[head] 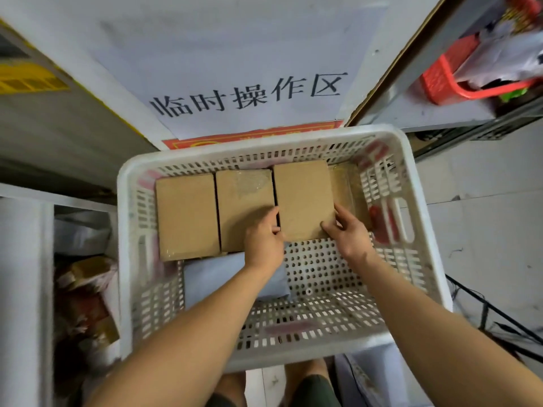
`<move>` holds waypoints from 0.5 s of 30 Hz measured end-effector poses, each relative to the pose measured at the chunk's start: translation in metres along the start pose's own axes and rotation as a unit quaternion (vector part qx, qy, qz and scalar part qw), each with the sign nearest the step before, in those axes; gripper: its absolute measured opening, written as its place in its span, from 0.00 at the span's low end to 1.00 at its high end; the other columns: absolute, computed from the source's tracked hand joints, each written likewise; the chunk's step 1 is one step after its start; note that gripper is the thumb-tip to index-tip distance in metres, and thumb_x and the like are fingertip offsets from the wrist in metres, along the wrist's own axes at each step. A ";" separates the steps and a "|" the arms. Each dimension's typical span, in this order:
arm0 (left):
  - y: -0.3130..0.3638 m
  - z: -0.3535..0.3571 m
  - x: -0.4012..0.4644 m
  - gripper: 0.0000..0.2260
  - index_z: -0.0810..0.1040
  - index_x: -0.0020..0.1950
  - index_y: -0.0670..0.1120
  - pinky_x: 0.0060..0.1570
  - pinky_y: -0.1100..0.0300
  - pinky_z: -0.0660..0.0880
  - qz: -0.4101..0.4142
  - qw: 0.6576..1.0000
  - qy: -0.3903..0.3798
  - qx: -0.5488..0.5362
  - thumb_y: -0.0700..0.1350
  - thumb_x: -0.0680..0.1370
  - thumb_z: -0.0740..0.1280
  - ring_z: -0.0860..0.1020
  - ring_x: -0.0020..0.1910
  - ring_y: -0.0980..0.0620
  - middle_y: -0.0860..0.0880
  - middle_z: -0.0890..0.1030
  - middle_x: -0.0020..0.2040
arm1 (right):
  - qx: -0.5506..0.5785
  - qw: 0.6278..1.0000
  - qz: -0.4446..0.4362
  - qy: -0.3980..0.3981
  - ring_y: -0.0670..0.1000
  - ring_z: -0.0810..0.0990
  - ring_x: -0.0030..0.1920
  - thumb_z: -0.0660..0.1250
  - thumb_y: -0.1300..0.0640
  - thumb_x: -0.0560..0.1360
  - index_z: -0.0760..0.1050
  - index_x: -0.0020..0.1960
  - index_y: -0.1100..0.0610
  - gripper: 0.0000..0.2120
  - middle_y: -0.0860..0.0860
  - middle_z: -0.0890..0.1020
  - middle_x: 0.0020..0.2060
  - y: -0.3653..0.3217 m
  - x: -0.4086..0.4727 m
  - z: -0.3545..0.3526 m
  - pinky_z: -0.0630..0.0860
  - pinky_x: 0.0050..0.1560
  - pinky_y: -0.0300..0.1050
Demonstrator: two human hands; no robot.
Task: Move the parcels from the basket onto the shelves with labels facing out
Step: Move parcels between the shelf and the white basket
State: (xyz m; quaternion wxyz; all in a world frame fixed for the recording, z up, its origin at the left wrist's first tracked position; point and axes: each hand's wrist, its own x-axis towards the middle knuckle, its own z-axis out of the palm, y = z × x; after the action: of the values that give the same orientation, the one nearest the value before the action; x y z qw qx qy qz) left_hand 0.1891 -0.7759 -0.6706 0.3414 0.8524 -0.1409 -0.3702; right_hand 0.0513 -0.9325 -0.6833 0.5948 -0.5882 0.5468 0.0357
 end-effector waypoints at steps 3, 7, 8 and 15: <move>0.008 -0.023 -0.015 0.22 0.75 0.77 0.52 0.58 0.54 0.79 -0.010 1.000 -0.006 -0.007 0.40 0.83 0.68 0.82 0.54 0.51 0.49 0.85 0.56 | -0.137 0.990 -0.014 0.026 0.51 0.79 0.68 0.72 0.52 0.82 0.59 0.84 0.48 0.36 0.50 0.76 0.74 -0.019 -0.027 0.011 0.78 0.67 0.48; 0.026 -0.076 -0.046 0.17 0.78 0.74 0.47 0.56 0.65 0.71 0.014 0.999 -0.032 0.023 0.48 0.85 0.65 0.80 0.63 0.53 0.51 0.82 0.67 | -0.245 0.966 -0.082 0.004 0.50 0.83 0.57 0.68 0.48 0.84 0.66 0.81 0.50 0.28 0.52 0.81 0.68 -0.061 -0.076 0.015 0.81 0.58 0.43; 0.029 -0.091 -0.055 0.16 0.79 0.72 0.47 0.55 0.65 0.71 0.034 0.998 -0.025 0.053 0.50 0.86 0.65 0.81 0.62 0.53 0.51 0.83 0.66 | -0.260 0.960 -0.101 -0.005 0.52 0.82 0.62 0.67 0.47 0.84 0.69 0.80 0.51 0.26 0.52 0.80 0.70 -0.073 -0.091 0.016 0.78 0.62 0.43; 0.041 -0.211 -0.130 0.14 0.84 0.65 0.49 0.57 0.53 0.79 0.097 0.986 0.042 0.126 0.53 0.84 0.66 0.83 0.58 0.47 0.48 0.86 0.59 | -0.335 0.914 -0.220 -0.057 0.49 0.80 0.66 0.66 0.48 0.84 0.74 0.76 0.48 0.20 0.47 0.80 0.70 -0.163 -0.201 0.050 0.77 0.65 0.45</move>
State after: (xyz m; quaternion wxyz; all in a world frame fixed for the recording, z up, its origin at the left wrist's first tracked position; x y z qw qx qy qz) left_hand 0.2536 -0.6408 -0.4692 0.2712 0.8857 -0.2541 -0.2783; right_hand 0.1134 -0.8243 -0.4514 0.3856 -0.8556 0.3245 0.1184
